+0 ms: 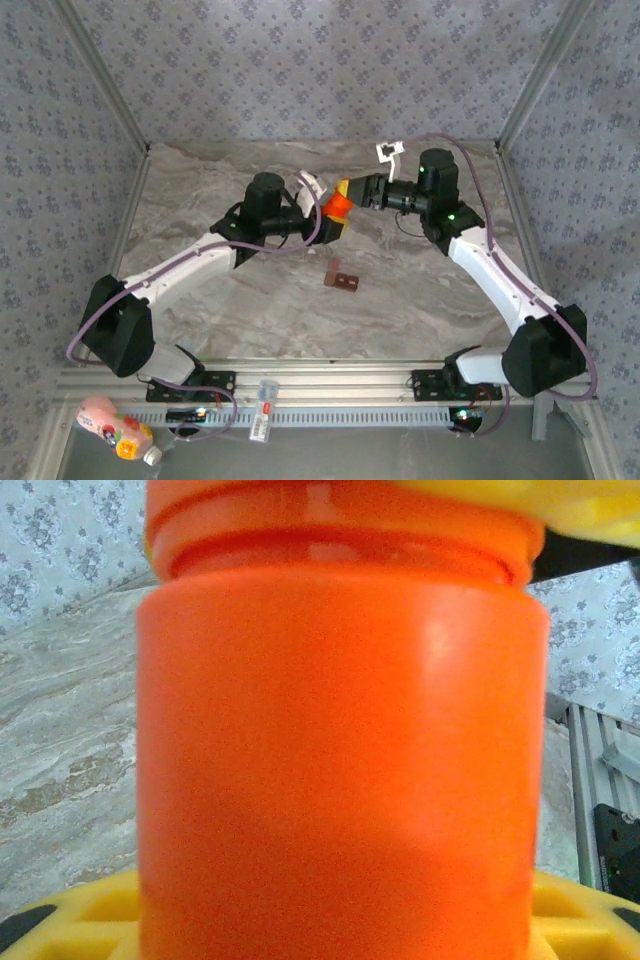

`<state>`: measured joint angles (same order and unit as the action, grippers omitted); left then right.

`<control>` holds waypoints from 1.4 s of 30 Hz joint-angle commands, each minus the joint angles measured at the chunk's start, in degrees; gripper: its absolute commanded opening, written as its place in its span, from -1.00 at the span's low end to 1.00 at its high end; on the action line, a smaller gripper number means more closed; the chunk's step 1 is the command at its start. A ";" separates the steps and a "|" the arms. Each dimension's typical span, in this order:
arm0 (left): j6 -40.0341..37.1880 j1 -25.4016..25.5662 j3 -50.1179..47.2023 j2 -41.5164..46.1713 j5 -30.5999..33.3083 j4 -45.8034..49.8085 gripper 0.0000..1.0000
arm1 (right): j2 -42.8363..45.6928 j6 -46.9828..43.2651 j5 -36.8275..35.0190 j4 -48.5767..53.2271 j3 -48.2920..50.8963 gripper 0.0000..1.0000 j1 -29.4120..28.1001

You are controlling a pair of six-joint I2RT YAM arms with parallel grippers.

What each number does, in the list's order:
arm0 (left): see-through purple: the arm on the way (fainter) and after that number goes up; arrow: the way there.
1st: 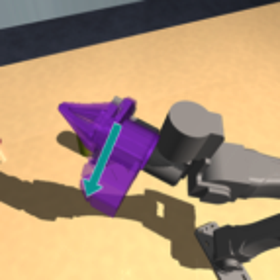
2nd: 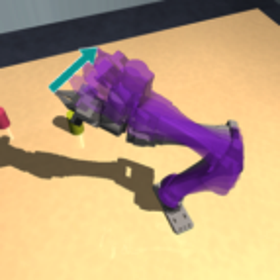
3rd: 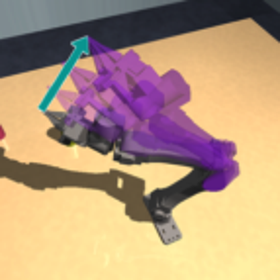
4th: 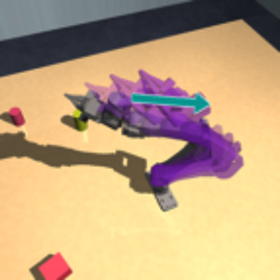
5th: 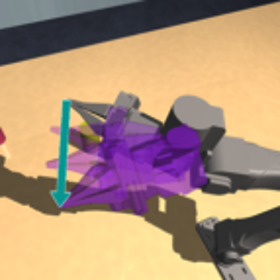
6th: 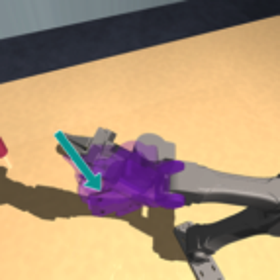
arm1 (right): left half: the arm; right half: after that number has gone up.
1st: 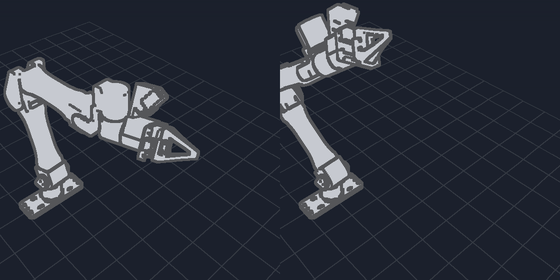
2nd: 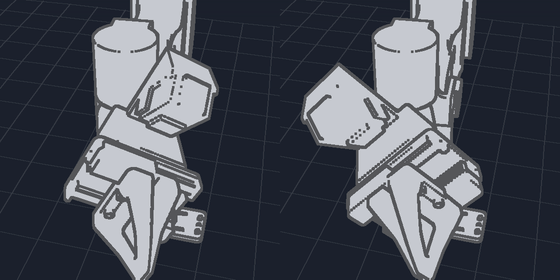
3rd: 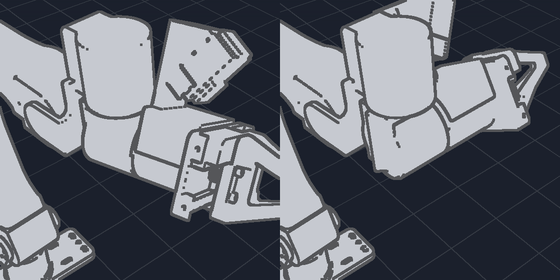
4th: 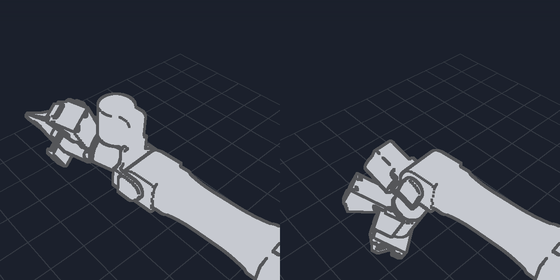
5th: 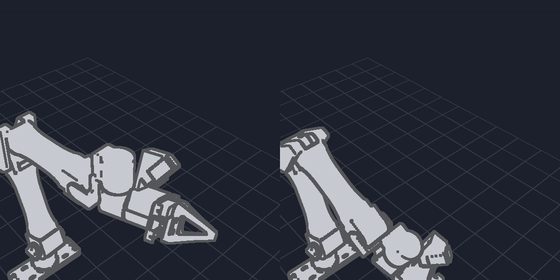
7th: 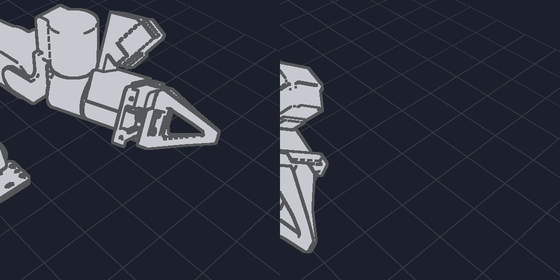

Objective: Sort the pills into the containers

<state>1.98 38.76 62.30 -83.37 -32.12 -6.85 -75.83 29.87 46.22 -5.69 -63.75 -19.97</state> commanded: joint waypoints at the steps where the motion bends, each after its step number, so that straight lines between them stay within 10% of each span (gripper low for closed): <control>1: -0.60 -0.58 0.23 2.23 -1.72 -1.85 -1.00 | -1.11 -4.97 4.06 -5.58 0.49 -0.37 3.32; 21: -1.16 -0.61 0.22 2.46 -1.54 -1.40 -1.00 | -1.30 2.96 6.30 -11.43 2.49 -0.39 6.81; 35: -1.08 -0.59 0.80 2.08 -0.88 -1.36 -1.00 | 3.29 3.72 -4.26 -2.93 3.27 0.68 2.65; 42: -1.28 -0.58 0.67 1.57 0.43 -1.91 -1.00 | 9.32 14.83 -16.09 2.32 4.31 0.83 2.45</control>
<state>1.54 38.26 62.30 -83.35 -31.88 -7.20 -69.45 37.85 37.74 -6.46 -60.03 -17.34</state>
